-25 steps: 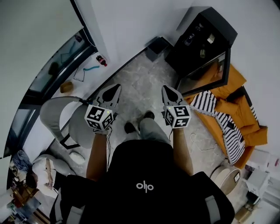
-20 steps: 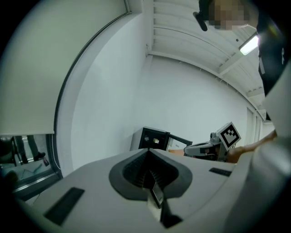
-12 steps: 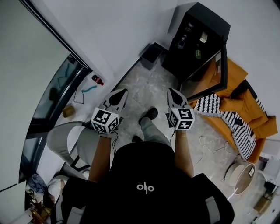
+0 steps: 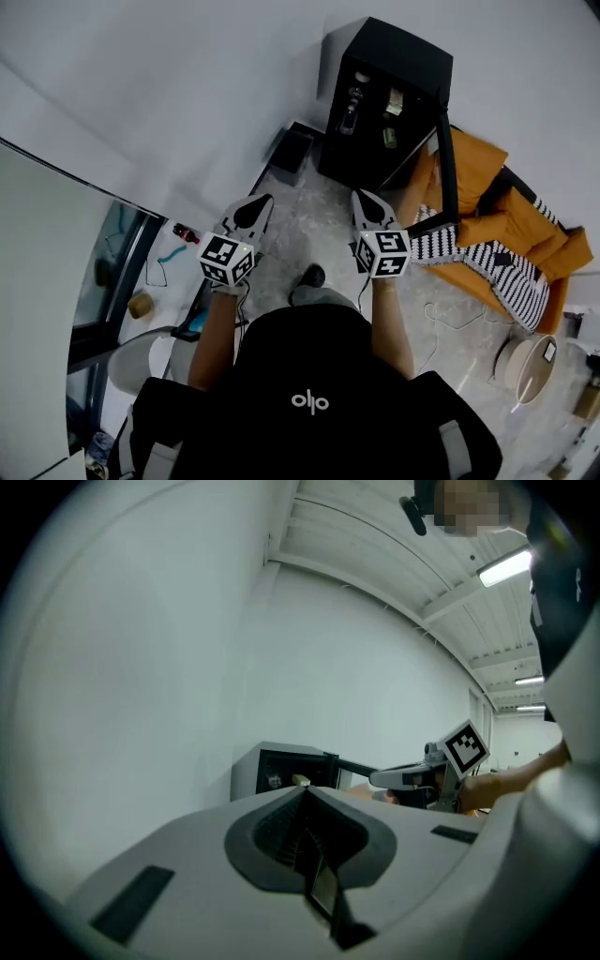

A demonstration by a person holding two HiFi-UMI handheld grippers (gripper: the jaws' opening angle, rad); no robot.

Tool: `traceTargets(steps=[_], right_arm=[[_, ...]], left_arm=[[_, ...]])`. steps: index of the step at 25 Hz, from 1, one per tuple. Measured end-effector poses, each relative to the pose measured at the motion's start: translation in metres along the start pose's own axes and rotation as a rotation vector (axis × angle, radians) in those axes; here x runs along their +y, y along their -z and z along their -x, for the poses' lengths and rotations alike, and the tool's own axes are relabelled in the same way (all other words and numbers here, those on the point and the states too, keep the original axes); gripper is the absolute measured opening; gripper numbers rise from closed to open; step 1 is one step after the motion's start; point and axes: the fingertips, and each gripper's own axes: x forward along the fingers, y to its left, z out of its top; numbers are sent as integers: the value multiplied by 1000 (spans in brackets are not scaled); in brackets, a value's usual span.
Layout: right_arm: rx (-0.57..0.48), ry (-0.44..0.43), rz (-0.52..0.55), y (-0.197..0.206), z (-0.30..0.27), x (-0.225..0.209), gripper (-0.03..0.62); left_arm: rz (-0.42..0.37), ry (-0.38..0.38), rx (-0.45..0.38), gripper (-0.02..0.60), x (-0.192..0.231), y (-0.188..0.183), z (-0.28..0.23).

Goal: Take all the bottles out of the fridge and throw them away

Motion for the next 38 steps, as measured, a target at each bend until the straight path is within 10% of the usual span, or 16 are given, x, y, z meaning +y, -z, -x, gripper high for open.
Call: traceTargets(steps=[12, 38], right_arm=[[-30, 155, -85, -18, -24, -119, 2], [17, 402, -193, -22, -125, -228, 2]], left_arm=[[-34, 138, 37, 5, -3, -21, -145], [-18, 381, 62, 6, 55, -43, -331]])
